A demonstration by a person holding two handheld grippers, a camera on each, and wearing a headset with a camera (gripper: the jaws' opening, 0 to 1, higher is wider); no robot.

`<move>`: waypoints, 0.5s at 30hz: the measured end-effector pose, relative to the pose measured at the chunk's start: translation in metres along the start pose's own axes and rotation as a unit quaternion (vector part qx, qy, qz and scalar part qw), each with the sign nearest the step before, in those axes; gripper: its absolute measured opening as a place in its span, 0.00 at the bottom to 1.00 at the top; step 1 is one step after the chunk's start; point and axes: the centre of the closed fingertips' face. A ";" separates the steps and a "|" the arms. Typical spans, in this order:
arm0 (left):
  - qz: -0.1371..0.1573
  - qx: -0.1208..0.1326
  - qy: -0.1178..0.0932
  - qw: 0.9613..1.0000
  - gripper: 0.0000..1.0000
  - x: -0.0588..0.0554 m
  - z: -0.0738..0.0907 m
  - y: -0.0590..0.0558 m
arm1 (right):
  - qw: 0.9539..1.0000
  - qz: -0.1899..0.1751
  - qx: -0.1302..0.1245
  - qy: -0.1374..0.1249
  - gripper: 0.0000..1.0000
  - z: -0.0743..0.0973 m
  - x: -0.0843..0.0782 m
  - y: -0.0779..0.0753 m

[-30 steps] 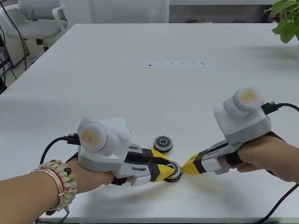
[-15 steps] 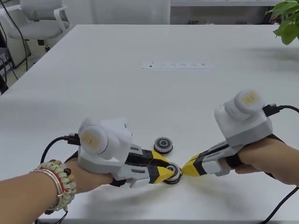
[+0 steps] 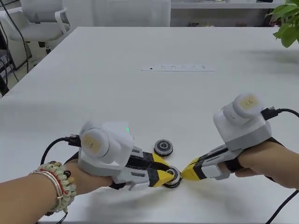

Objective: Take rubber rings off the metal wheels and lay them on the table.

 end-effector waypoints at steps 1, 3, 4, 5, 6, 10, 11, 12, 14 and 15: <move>0.001 0.000 0.000 1.000 0.06 0.000 0.000 0.000 | 1.000 0.002 0.000 0.000 0.00 0.000 0.000 0.001; 0.000 -0.002 0.000 1.000 0.06 0.000 0.000 -0.001 | 1.000 0.003 0.000 0.000 0.00 0.000 0.000 0.001; 0.001 -0.003 -0.001 1.000 0.06 0.000 0.000 -0.001 | 1.000 0.004 0.000 0.000 0.00 0.000 0.000 0.001; 0.002 -0.003 -0.001 1.000 0.06 0.000 0.000 -0.001 | 1.000 0.004 0.000 0.000 0.00 0.000 0.000 0.001; 0.001 -0.003 0.000 1.000 0.06 0.000 0.000 -0.001 | 1.000 0.004 0.001 0.000 0.00 0.000 0.000 0.001; 0.005 -0.009 0.001 1.000 0.09 -0.001 0.000 -0.003 | 1.000 0.004 0.002 -0.001 0.00 0.000 0.000 0.001; -0.040 -0.020 0.002 0.999 0.12 0.003 -0.001 -0.005 | 1.000 0.005 0.000 -0.001 0.00 0.000 0.001 0.001; -0.019 -0.014 0.005 1.000 0.13 0.002 0.000 -0.008 | 1.000 0.005 0.000 -0.002 0.00 0.001 0.001 0.000; -0.013 -0.007 0.009 1.000 0.12 0.003 0.000 -0.004 | 1.000 0.003 -0.001 -0.002 0.00 0.001 0.001 0.000; -0.013 -0.003 0.010 1.000 0.10 0.003 0.001 -0.003 | 1.000 0.003 -0.001 -0.003 0.00 0.001 0.001 0.000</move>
Point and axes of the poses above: the centre of the closed fingertips' face, and the gripper's own axes: z roughly backward along the fingers, y roughly to its left, x roughly out of its top, and after that the axes turned 12 degrees about -x, right-handed
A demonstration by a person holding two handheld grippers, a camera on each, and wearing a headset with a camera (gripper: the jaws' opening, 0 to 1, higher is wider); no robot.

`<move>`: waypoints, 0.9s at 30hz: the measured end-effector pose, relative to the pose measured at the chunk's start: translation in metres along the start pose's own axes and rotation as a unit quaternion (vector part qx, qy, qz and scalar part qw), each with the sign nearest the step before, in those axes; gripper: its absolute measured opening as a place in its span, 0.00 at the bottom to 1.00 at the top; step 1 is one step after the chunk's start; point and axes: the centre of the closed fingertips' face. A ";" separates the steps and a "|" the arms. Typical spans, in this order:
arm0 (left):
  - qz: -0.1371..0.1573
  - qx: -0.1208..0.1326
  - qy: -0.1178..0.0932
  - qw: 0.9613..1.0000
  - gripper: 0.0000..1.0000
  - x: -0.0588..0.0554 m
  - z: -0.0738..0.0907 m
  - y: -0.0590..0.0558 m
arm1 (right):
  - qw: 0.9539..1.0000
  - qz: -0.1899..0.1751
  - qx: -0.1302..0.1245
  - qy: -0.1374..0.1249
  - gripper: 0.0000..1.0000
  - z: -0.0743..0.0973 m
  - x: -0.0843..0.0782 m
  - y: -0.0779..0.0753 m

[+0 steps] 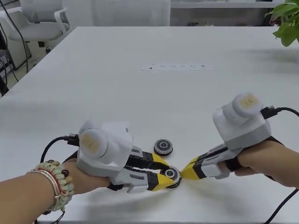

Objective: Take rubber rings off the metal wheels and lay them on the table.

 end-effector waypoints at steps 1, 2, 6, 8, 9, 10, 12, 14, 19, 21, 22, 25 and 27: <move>0.006 0.003 0.000 1.000 0.08 -0.001 0.000 0.001 | 1.000 -0.001 0.000 0.000 0.00 0.000 0.000 0.000; 0.002 0.000 0.000 1.000 0.08 -0.001 0.001 0.000 | 1.000 0.000 -0.001 0.000 0.00 0.000 0.000 0.000; 0.001 -0.001 0.002 1.000 0.07 -0.003 0.000 0.000 | 1.000 0.001 -0.001 0.000 0.00 0.000 0.000 0.000; 0.000 -0.002 0.002 1.000 0.07 -0.003 0.001 0.000 | 1.000 0.000 -0.001 0.000 0.00 0.000 0.000 0.000; 0.000 -0.002 0.002 1.000 0.07 -0.003 0.000 0.000 | 1.000 -0.002 0.000 0.000 0.00 0.000 0.000 0.000; 0.000 -0.002 0.002 1.000 0.07 -0.004 0.001 0.000 | 1.000 -0.005 0.001 0.001 0.00 0.001 0.001 0.000; 0.000 -0.002 0.002 1.000 0.07 -0.004 0.001 0.000 | 1.000 -0.019 0.004 0.001 0.00 0.002 0.002 -0.001; 0.000 -0.002 0.003 1.000 0.07 -0.004 0.000 -0.001 | 0.999 -0.038 0.014 -0.006 0.00 0.004 0.005 0.002; -0.002 -0.002 0.004 1.000 0.07 -0.004 0.001 -0.002 | 0.998 -0.057 0.020 -0.005 0.00 0.005 0.007 0.004; -0.002 -0.002 0.005 1.000 0.07 -0.004 0.001 -0.002 | 0.997 -0.069 0.024 -0.004 0.00 0.006 0.008 0.005; -0.002 -0.002 0.005 1.000 0.07 -0.005 0.001 -0.002 | 0.997 -0.071 0.024 -0.004 0.00 0.006 0.008 0.006; -0.003 -0.003 0.006 1.000 0.07 -0.005 0.000 -0.002 | 0.997 -0.076 0.025 -0.002 0.00 0.006 0.009 0.009; -0.003 -0.003 0.006 1.000 0.07 -0.005 0.000 -0.002 | 0.997 -0.079 0.025 -0.002 0.00 0.007 0.010 0.010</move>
Point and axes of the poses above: the centre of the closed fingertips' face, and the gripper's own axes: z roughly backward along the fingers, y roughly to its left, x roughly out of its top, and after that the axes turned 12 degrees about -x, right-handed
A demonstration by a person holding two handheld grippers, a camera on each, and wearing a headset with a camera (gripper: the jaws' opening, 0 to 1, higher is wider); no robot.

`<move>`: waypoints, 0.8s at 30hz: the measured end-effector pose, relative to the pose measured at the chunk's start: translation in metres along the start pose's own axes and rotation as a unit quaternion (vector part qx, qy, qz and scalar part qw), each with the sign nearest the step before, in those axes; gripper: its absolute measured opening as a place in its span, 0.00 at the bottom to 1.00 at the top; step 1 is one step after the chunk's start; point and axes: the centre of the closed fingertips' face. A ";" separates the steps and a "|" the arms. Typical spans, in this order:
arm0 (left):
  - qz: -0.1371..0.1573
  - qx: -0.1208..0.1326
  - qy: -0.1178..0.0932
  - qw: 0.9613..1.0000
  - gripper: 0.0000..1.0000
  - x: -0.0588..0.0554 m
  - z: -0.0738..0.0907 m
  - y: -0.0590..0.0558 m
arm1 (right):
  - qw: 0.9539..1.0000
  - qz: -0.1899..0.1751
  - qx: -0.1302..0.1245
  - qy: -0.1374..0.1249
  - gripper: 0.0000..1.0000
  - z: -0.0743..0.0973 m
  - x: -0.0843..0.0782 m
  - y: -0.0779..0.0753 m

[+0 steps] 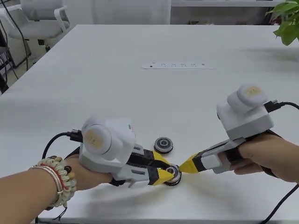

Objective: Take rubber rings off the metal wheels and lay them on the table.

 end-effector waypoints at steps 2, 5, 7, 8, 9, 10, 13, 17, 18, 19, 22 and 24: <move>0.000 0.000 0.000 1.000 0.07 0.000 0.000 0.000 | 1.000 -0.002 0.001 -0.001 0.00 0.001 0.001 0.001; 0.000 0.000 0.001 1.000 0.07 0.000 0.000 0.000 | 1.000 -0.002 0.004 -0.002 0.00 0.002 0.002 0.005; 0.000 0.000 0.001 1.000 0.07 0.000 0.000 0.000 | 1.000 0.001 0.005 -0.003 0.00 0.001 0.002 0.005; 0.000 0.000 0.001 1.000 0.07 0.000 0.000 0.000 | 1.000 0.001 0.005 -0.004 0.00 0.001 0.002 0.005; 0.000 0.000 0.001 1.000 0.07 0.000 0.000 0.000 | 1.000 0.002 0.006 -0.004 0.00 0.001 0.003 0.006; 0.000 0.000 0.001 1.000 0.07 0.000 0.000 0.000 | 1.000 0.001 0.008 -0.005 0.00 0.001 0.003 0.007; 0.000 0.000 0.001 1.000 0.07 0.000 0.000 0.000 | 1.000 0.003 0.013 -0.008 0.00 0.002 0.004 0.010; 0.001 0.000 0.000 1.000 0.07 0.000 -0.001 0.001 | 1.000 0.016 0.011 -0.008 0.00 0.001 0.005 0.010; 0.001 0.000 0.000 1.000 0.07 0.000 -0.001 0.001 | 1.000 0.016 0.013 -0.008 0.00 0.001 0.005 0.010; 0.001 0.000 0.000 1.000 0.07 0.000 -0.001 0.001 | 1.000 0.014 0.016 -0.011 0.00 0.001 0.006 0.011; 0.000 0.001 0.000 1.000 0.07 0.000 -0.001 0.001 | 0.999 0.013 0.023 -0.021 0.00 0.004 0.010 0.015; 0.000 0.001 -0.001 1.000 0.07 0.000 -0.001 0.002 | 0.999 0.010 0.021 -0.024 0.00 0.005 0.013 0.015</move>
Point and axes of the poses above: the centre of the closed fingertips' face, and the gripper's own axes: z roughly backward along the fingers, y roughly to its left, x roughly out of its top, and after that the axes turned 12 degrees about -x, right-handed
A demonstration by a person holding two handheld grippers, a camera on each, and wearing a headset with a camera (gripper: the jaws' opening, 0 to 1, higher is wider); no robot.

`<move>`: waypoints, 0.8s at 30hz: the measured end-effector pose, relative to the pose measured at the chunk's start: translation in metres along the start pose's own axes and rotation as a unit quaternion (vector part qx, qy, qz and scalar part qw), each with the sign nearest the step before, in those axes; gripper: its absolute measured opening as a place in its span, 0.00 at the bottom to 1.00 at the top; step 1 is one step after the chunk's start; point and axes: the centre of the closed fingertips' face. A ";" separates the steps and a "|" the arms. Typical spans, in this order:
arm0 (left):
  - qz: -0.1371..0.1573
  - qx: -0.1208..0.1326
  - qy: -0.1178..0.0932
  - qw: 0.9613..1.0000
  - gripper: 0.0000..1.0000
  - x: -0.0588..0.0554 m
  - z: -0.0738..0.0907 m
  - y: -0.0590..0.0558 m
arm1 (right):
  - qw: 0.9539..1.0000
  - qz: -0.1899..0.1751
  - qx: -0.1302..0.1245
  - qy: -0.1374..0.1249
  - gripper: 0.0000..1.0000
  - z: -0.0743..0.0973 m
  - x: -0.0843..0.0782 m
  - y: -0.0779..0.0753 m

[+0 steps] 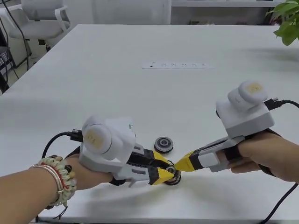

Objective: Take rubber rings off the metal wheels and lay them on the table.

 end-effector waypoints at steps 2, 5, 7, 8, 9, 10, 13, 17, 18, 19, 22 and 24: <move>0.000 0.000 -0.001 1.000 0.07 0.000 0.000 0.000 | 1.000 0.006 -0.016 0.000 0.00 -0.001 0.000 -0.004; 0.001 0.000 0.000 1.000 0.07 0.000 0.000 0.000 | 0.999 0.016 -0.032 0.007 0.00 -0.002 -0.003 -0.008; 0.002 0.000 -0.001 1.000 0.07 0.000 0.000 0.000 | 0.999 0.023 -0.038 0.012 0.00 -0.004 -0.005 -0.008; 0.002 0.000 -0.001 1.000 0.07 0.000 0.000 0.000 | 0.999 0.025 -0.040 0.014 0.00 -0.005 -0.006 -0.009; 0.002 0.000 -0.001 1.000 0.07 0.000 0.000 0.000 | 0.998 0.031 -0.043 0.018 0.00 -0.006 -0.008 -0.012; 0.002 0.000 -0.001 1.000 0.07 0.000 0.000 0.000 | 0.998 0.034 -0.047 0.021 0.00 -0.007 -0.009 -0.013; 0.003 0.001 0.000 1.000 0.07 0.000 0.000 0.000 | 0.998 0.032 -0.049 0.024 0.00 -0.007 -0.010 -0.016; 0.000 0.001 0.004 1.000 0.07 0.000 -0.001 0.000 | 0.998 0.026 -0.050 0.018 0.00 -0.005 -0.008 -0.017; 0.001 0.001 0.006 1.000 0.07 0.001 -0.001 0.000 | 0.998 0.025 -0.050 0.018 0.00 -0.005 -0.008 -0.017; 0.001 0.002 0.007 1.000 0.07 0.001 -0.001 0.000 | 0.998 0.025 -0.050 0.018 0.00 -0.005 -0.008 -0.018; 0.003 0.003 0.014 1.000 0.07 0.001 -0.001 0.000 | 0.998 0.026 -0.050 0.019 0.00 -0.005 -0.009 -0.018; 0.007 0.003 0.019 1.000 0.07 0.001 -0.002 0.000 | 0.998 0.028 -0.049 0.017 0.00 -0.005 -0.008 -0.018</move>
Point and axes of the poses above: the centre of the closed fingertips' face, and the gripper's own axes: z roughly backward along the fingers, y roughly to its left, x roughly out of its top, and after that the axes turned 12 degrees about -x, right-handed
